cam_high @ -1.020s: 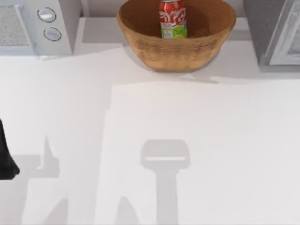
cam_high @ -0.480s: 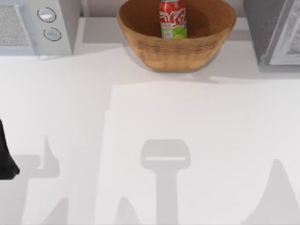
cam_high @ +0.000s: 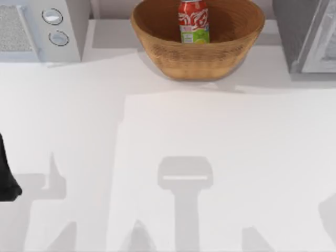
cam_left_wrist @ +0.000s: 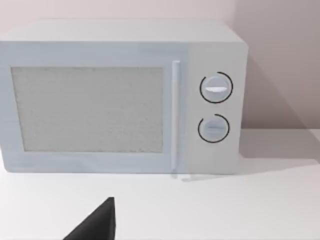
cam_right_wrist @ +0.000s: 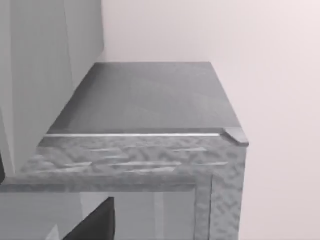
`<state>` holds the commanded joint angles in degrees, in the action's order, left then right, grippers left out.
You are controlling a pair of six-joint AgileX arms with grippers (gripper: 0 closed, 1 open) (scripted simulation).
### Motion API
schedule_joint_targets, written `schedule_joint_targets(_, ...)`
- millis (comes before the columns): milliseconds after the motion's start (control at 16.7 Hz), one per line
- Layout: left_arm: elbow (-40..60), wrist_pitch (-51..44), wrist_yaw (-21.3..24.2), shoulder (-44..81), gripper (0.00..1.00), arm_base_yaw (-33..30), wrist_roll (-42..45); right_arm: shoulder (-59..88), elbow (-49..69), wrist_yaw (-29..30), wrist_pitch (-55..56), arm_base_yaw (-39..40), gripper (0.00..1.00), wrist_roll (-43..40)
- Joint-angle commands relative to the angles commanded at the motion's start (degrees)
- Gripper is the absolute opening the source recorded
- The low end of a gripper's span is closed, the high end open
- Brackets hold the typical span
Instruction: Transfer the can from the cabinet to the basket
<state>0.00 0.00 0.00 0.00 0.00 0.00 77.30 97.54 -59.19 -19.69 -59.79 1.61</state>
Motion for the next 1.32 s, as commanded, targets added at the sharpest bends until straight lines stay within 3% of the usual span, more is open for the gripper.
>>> schedule_joint_targets(480, 0.0, 0.0, 0.0, 0.0, 1.00, 0.0, 0.0, -0.5, 2.3, 0.1, -2.1, 0.1, 1.00, 0.0)
schedule_joint_targets(720, 0.0, 0.0, 0.0, 0.0, 1.00, 0.0, 0.0, -0.2, 3.1, 5.8, -2.4, 5.9, 1.00, 0.0)
schedule_joint_targets(960, 0.0, 0.0, 0.0, 0.0, 1.00, 0.0, 0.0, 0.2, 4.1, 20.4, -3.3, 20.4, 1.00, -0.2)
schedule_joint_targets(1320, 0.0, 0.0, 0.0, 0.0, 1.00, 0.0, 0.0, -0.3, 3.9, 52.0, -4.7, 52.1, 1.00, -0.4)
